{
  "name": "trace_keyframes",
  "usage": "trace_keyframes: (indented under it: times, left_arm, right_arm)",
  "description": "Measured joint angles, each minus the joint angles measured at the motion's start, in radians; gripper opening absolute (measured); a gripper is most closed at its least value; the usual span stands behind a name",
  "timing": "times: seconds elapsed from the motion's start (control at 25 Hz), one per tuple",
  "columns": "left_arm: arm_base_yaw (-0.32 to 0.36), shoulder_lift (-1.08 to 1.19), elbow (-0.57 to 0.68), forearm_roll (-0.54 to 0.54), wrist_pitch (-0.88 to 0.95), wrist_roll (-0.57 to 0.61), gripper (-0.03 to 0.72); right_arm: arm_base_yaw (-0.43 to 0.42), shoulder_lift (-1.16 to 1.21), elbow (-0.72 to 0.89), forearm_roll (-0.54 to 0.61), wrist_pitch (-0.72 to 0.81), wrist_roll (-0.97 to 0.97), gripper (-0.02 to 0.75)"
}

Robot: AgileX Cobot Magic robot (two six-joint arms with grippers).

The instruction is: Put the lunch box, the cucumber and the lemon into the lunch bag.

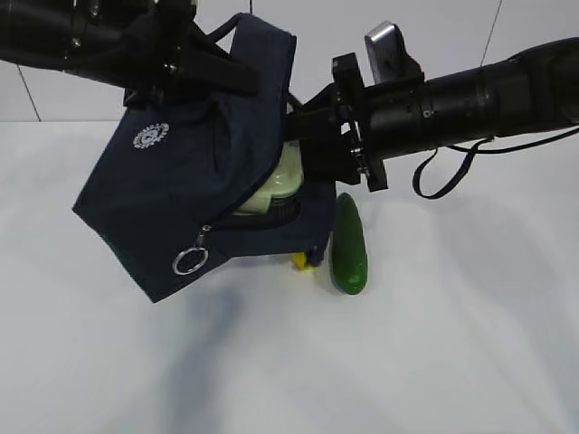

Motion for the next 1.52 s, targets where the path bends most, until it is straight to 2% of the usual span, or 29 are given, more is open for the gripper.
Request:
trace_keyframes:
  times: [0.32, 0.76, 1.52]
  left_arm:
    - [0.01, 0.013, 0.0, 0.033, -0.038, 0.026, -0.005]
    - [0.016, 0.013, -0.002, 0.203, -0.124, 0.03, -0.006]
    - [0.016, 0.113, -0.002, 0.229, -0.168, 0.03, -0.006]
  right_arm:
    - [0.035, 0.065, -0.019, 0.026, -0.056, -0.057, 0.359]
    - [0.101, 0.205, -0.18, 0.07, -0.067, -0.061, 0.358]
    - [0.117, 0.333, -0.228, 0.087, -0.084, -0.045, 0.358]
